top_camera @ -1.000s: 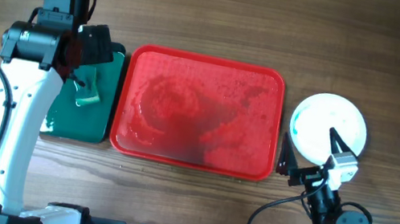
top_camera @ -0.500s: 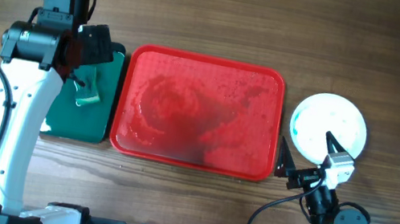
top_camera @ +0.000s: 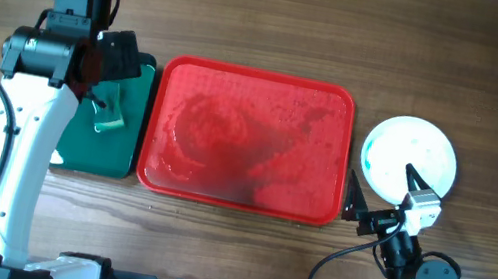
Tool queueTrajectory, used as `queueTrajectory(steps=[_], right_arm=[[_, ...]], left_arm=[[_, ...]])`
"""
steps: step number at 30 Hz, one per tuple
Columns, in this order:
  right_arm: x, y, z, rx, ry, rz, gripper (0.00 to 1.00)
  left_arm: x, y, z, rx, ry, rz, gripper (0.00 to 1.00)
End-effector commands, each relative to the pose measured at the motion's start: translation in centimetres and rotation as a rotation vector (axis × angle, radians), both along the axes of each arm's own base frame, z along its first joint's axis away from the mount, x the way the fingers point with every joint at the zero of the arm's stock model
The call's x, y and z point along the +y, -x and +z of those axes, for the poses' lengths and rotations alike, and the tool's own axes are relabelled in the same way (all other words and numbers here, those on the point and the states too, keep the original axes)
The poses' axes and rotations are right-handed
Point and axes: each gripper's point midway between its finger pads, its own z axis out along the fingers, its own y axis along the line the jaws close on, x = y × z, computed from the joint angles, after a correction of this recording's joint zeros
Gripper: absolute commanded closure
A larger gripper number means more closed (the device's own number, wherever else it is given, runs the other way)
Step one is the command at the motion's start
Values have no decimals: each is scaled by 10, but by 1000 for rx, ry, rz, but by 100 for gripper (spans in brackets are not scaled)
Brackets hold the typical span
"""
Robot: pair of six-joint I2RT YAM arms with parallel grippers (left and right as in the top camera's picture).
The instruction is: Clean dirty plates on tray and stack at the side
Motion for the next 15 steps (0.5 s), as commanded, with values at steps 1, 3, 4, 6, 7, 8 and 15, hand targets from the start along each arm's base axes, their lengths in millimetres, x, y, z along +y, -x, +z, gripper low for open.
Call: queueTrajectory(steps=[1,3,4,6,7,8,15], right_arm=[[3,1,1,-8,2,21,0],[3,1,1,-8,2,20,0],[3,1,1,-7,1,21,0],[3,1,1,-8,2,20,0],[3,1,1,-7,1,20,0],[3,1,1,-8,2,20,0],[3,1,1,-8,2,20,0]], left_arm=[[2,14,19,-33,-14,10,0],[-2,32,52,-139,-8,-5,0],[-4,37,62,-172,-5,-11,0],[-8,51,85,-254,2,-29,0],[-10,58,94,-290,6,-38,0],[-11,68,106,-335,10,-45,0],[-7,139,135,-449,30,-57,0]])
